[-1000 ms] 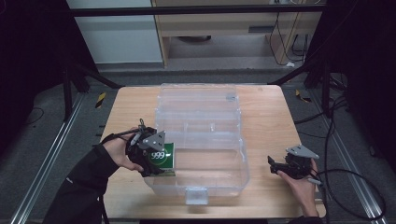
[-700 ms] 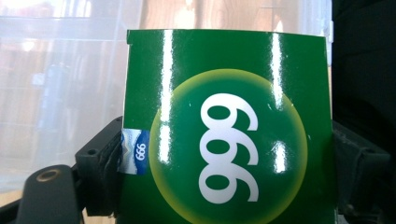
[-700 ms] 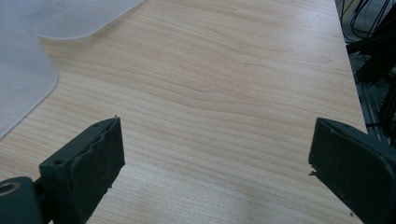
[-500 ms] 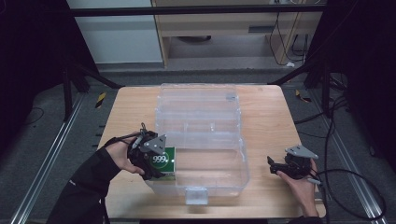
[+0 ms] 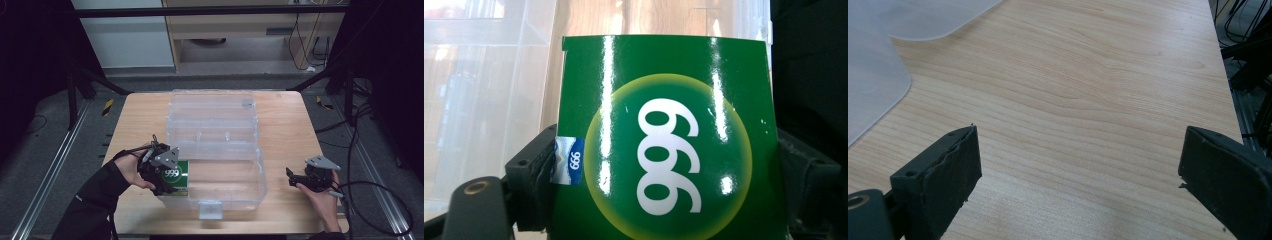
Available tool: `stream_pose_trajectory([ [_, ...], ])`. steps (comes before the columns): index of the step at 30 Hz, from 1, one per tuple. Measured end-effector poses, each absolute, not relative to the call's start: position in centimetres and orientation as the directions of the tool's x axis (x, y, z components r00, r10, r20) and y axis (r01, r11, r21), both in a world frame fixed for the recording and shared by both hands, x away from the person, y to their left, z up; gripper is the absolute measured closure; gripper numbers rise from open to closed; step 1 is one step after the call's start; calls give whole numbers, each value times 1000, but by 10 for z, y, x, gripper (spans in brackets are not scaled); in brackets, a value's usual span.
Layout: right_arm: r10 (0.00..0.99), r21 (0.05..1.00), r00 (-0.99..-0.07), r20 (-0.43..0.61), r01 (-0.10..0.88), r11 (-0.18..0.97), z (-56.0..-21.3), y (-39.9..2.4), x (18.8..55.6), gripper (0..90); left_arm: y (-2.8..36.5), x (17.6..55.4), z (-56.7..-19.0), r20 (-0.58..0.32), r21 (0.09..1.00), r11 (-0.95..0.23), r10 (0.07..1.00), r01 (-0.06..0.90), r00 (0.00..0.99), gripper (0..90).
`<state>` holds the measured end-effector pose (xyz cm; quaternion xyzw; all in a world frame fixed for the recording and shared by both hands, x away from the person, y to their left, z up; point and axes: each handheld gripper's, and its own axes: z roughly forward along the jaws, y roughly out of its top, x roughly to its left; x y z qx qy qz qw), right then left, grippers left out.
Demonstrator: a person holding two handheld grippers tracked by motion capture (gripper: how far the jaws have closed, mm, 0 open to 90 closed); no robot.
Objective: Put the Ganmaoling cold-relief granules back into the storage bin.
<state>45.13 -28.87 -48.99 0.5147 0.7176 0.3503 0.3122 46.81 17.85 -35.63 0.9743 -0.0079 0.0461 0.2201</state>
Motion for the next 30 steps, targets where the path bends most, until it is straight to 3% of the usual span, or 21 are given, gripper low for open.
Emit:
stream_pose_trajectory([
  [13,956,823,-280,-86,520,227,-490,-288,451,40,171,468,-346,132,453,-888,-20,-79,991,153],
  [30,954,818,-286,-90,526,234,-491,-287,452,40,173,474,-375,88,422,-906,5,-33,996,151],
])
